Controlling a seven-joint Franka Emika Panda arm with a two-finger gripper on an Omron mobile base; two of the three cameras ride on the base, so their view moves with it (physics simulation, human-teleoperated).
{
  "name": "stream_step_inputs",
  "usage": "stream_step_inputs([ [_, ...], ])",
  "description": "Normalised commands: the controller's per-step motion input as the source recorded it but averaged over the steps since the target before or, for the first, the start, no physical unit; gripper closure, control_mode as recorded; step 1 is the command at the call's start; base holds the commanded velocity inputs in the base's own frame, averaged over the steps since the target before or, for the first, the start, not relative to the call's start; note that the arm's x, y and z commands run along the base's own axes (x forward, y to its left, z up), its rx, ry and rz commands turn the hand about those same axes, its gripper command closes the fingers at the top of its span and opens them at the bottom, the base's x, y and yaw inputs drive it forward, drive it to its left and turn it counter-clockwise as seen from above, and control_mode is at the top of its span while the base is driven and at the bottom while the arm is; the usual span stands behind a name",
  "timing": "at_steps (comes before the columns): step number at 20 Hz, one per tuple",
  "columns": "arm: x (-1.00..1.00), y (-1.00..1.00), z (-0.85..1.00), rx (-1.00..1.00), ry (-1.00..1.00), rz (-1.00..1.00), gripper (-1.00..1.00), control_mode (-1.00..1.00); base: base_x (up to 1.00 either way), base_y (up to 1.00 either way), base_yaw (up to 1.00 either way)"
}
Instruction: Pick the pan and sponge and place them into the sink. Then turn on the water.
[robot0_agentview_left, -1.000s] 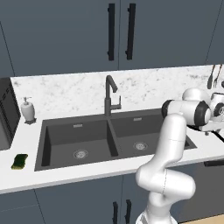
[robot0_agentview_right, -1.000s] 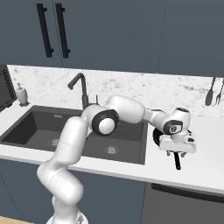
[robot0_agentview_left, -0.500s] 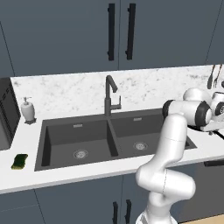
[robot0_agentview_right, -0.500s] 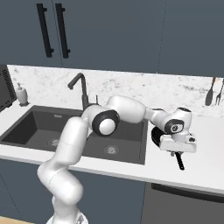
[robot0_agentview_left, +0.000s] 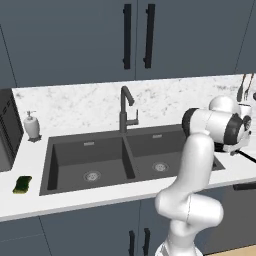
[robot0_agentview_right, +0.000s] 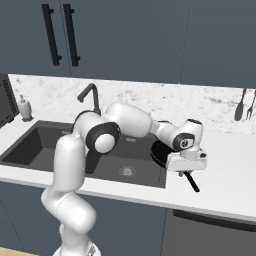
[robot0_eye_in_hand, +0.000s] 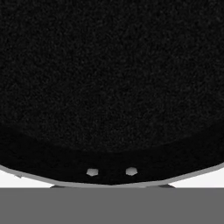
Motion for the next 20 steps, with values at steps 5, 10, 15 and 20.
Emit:
stream_step_inputs([
  [5, -0.07, 1.0, 0.19, 0.0, -0.09, 0.25, 1.0, -1.0, 0.0, 0.0, 0.0],
  [10, 0.05, 1.0, 0.22, -0.06, 0.02, 0.23, 1.0, -1.0, 0.0, 0.0, 0.0],
  [15, 0.34, 0.92, 0.02, -0.07, 0.17, 0.18, 1.0, -1.0, 0.0, 0.0, 0.0],
  [20, 0.6, 0.73, -0.01, -0.01, 0.23, 0.18, 1.0, -1.0, 0.0, 0.0, 0.0],
])
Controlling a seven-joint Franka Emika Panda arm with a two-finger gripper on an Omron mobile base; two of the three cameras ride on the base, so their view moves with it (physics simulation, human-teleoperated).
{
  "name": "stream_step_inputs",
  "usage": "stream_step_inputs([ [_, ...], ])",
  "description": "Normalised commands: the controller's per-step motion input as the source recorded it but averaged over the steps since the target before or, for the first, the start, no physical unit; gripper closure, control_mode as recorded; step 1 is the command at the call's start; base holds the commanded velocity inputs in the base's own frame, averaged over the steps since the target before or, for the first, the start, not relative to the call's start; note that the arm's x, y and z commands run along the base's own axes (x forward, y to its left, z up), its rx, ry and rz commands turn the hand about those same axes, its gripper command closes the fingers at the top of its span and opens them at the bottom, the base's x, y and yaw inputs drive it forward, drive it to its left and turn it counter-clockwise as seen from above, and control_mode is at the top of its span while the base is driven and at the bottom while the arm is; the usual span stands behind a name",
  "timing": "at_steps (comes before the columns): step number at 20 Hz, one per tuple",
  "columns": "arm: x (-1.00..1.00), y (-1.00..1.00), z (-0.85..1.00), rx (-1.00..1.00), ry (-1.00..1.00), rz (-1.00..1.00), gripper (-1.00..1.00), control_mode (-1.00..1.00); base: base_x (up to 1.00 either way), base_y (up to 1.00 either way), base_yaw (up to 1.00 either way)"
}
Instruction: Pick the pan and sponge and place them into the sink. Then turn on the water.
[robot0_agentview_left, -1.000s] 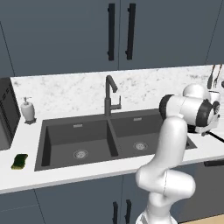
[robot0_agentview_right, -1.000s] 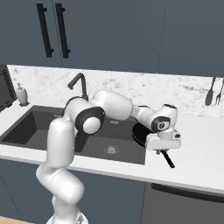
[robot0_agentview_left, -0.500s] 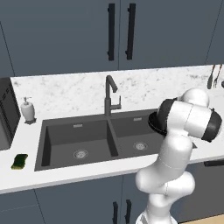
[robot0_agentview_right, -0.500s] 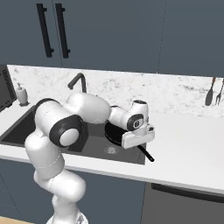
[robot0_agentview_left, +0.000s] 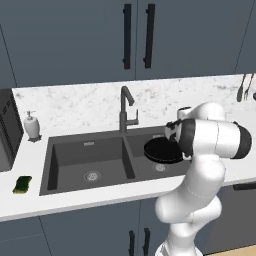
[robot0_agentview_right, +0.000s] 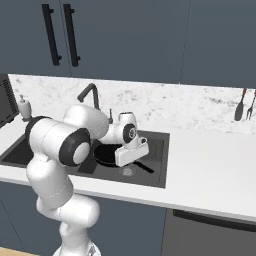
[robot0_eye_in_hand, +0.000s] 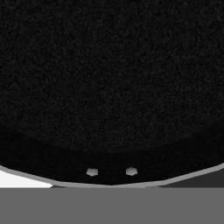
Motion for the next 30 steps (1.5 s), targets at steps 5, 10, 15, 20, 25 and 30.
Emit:
stream_step_inputs([
  [5, 0.8, 0.23, -0.08, 0.02, 0.18, 0.12, 1.0, -1.0, 0.0, 0.0, 0.0],
  [10, 0.72, 0.0, -0.33, 0.06, 0.1, 0.04, 1.0, -1.0, 0.0, 0.0, 0.0],
  [15, 0.37, 0.0, -0.63, 0.05, -0.05, 0.0, 1.0, -1.0, 0.0, 0.0, 0.0],
  [20, 0.26, 0.0, -0.64, 0.11, -0.14, 0.01, 1.0, -1.0, 0.0, 0.0, 0.0],
  [25, 0.19, 0.0, -0.54, 0.13, -0.16, 0.02, 1.0, -1.0, 0.0, 0.0, 0.0],
  [30, 0.07, 0.02, -0.47, 0.07, -0.16, 0.03, 1.0, -1.0, 0.0, 0.0, 0.0],
])
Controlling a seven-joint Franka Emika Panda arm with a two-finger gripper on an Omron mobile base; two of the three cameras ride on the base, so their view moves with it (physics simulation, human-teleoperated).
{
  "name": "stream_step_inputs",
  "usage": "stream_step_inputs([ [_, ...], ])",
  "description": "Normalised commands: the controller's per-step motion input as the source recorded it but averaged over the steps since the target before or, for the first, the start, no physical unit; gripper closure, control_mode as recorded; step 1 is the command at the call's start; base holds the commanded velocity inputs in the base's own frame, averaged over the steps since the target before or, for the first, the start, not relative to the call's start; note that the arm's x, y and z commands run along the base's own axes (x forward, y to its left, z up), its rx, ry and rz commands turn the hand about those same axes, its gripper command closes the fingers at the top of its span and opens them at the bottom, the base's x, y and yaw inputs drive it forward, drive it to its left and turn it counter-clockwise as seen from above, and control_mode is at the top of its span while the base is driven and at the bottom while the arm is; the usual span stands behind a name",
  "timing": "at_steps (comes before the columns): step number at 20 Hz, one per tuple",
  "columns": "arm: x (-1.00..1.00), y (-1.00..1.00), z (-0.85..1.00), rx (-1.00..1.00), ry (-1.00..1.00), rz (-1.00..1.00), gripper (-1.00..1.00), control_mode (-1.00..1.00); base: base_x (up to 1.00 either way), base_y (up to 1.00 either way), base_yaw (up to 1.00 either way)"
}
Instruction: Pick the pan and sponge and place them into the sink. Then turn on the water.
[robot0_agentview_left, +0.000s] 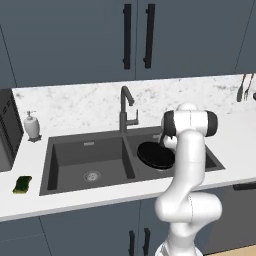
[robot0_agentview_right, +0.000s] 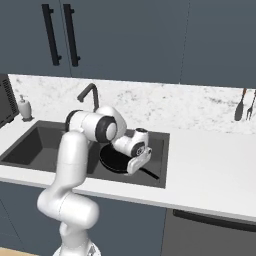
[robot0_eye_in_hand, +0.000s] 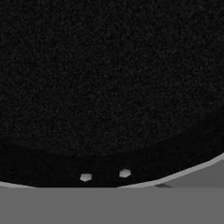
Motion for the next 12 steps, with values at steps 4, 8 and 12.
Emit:
stream_step_inputs([
  [4, 0.0, 0.05, -0.33, 0.0, -0.04, 0.01, 1.0, -1.0, 0.0, 0.0, 0.0],
  [8, 0.0, 0.09, -0.3, 0.0, 0.0, 0.0, 1.0, -1.0, 0.0, 0.0, 0.0],
  [12, 0.0, 0.05, -0.24, 0.0, 0.0, 0.0, 1.0, -1.0, 0.0, 0.0, 0.0],
])
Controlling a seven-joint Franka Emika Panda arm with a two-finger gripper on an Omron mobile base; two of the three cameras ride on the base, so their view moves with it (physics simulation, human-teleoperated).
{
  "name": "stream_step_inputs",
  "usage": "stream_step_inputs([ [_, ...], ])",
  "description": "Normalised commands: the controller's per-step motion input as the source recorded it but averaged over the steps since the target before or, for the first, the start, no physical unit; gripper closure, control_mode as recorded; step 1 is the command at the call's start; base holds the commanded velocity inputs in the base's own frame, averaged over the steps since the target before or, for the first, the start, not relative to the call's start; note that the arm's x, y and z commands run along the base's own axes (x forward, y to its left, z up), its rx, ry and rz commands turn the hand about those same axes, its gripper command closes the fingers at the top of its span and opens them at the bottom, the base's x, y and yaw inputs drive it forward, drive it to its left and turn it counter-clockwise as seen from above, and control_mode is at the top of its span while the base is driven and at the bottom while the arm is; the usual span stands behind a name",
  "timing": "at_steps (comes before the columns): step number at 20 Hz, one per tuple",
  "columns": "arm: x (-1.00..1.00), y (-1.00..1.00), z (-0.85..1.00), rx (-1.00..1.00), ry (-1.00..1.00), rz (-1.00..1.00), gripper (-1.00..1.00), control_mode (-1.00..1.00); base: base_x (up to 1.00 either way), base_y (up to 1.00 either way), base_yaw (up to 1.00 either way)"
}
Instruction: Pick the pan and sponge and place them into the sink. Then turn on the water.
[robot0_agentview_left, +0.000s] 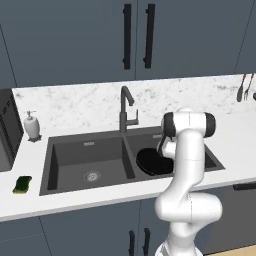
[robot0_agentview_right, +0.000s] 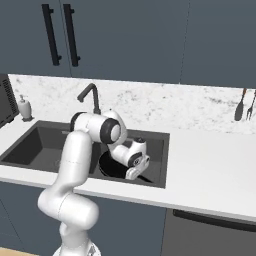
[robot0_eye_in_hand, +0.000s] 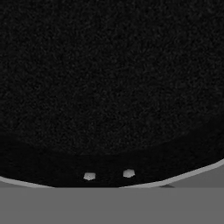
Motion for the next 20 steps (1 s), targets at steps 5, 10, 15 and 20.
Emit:
stream_step_inputs([
  [5, 0.03, 0.05, -0.26, 0.0, 0.0, 0.0, 1.0, -1.0, 0.0, 0.0, 0.0],
  [10, 0.1, 0.12, -0.29, 0.0, 0.0, 0.0, 1.0, -1.0, 0.0, 0.0, 0.0],
  [15, 0.08, 0.12, -0.27, 0.0, 0.0, 0.0, 1.0, -1.0, 0.0, 0.0, 0.0],
  [20, 0.0, 0.0, -0.01, 0.01, 0.0, 0.01, -1.0, -1.0, 0.0, 0.0, 0.0],
])
